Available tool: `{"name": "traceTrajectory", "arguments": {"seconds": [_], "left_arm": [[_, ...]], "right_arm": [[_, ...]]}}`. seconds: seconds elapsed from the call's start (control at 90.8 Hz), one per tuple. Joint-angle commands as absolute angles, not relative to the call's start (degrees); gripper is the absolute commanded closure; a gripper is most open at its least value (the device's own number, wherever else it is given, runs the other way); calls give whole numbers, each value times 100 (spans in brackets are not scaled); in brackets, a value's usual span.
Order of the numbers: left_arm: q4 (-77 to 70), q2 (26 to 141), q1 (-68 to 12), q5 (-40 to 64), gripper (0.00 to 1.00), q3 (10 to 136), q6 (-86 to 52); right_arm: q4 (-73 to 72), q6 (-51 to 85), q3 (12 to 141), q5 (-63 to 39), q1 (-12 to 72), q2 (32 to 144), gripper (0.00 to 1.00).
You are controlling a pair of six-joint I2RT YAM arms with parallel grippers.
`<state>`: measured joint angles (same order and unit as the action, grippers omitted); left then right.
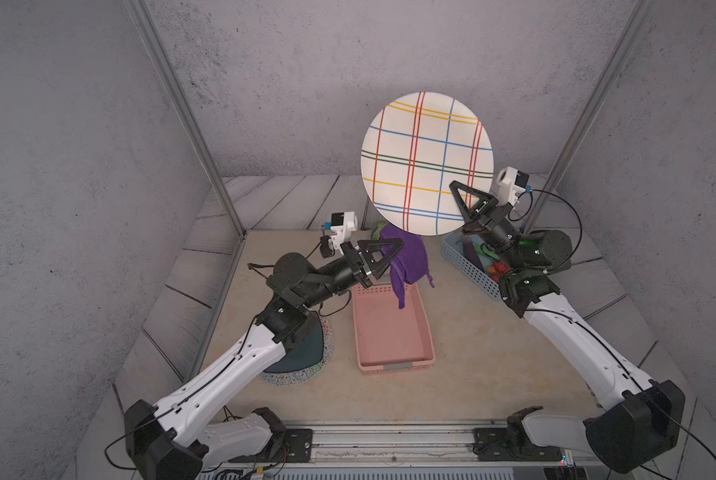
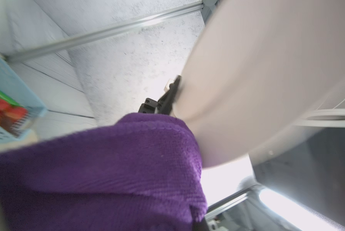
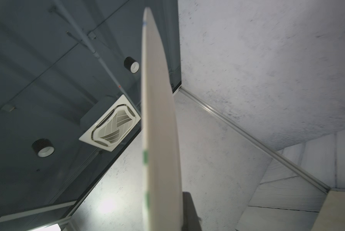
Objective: Wipe the wet plate dry
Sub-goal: Wipe the plate with towel.
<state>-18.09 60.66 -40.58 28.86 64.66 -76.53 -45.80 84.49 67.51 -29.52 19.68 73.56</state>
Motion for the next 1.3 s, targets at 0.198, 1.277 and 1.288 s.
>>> {"name": "traceTrajectory", "arguments": {"seconds": [0.198, 1.277, 1.288], "left_arm": [[2502, 6001, -3982, 968, 100, 7870, -2884], [2414, 7456, -3151, 2491, 100, 8198, -2346], [2341, 7411, -3091, 2507, 100, 8142, -2417]], "right_arm": [[-2502, 6812, 6635, -3109, 2423, 6638, 100], [-1723, 4960, 6475, -2823, 4290, 6404, 100], [-1692, 4950, 6472, -2866, 4307, 6410, 100]]}}
